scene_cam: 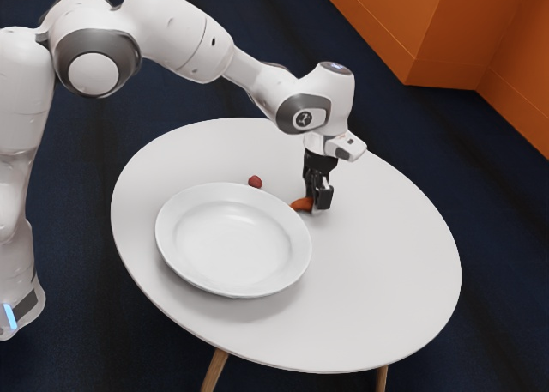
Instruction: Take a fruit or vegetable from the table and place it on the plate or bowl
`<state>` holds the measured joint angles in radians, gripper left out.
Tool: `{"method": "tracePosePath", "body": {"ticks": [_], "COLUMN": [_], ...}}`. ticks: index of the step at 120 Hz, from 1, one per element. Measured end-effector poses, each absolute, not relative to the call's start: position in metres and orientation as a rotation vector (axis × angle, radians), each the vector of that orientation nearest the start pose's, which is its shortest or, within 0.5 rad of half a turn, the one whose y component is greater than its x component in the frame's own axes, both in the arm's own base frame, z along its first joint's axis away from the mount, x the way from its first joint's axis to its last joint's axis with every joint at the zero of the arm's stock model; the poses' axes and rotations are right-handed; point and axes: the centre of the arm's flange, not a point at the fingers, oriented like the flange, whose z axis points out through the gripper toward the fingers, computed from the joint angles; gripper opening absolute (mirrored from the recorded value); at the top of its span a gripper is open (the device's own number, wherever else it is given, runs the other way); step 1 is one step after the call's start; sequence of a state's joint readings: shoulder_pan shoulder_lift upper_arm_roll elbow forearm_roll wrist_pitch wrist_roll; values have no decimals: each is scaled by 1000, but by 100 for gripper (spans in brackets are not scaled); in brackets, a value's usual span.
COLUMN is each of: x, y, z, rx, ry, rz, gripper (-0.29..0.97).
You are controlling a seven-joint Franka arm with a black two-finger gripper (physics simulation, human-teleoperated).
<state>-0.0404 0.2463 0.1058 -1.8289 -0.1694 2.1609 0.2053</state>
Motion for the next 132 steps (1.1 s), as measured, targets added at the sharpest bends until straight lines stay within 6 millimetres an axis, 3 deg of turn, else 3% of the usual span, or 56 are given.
{"method": "tracePosePath", "body": {"ticks": [22, 53, 72, 93, 114, 132], "x": [629, 630, 624, 608, 586, 533], "y": [32, 32, 35, 48, 13, -53], "z": [410, 415, 456, 524, 578, 580], "rx": [-3237, -3233, -3223, -3192, -3175, -3218], "ry": [61, 24, 5, -27, 36, 155], "rz": [-174, -190, -299, -477, -608, -569], "gripper": [17, 15, 15, 15, 15, 15]}}
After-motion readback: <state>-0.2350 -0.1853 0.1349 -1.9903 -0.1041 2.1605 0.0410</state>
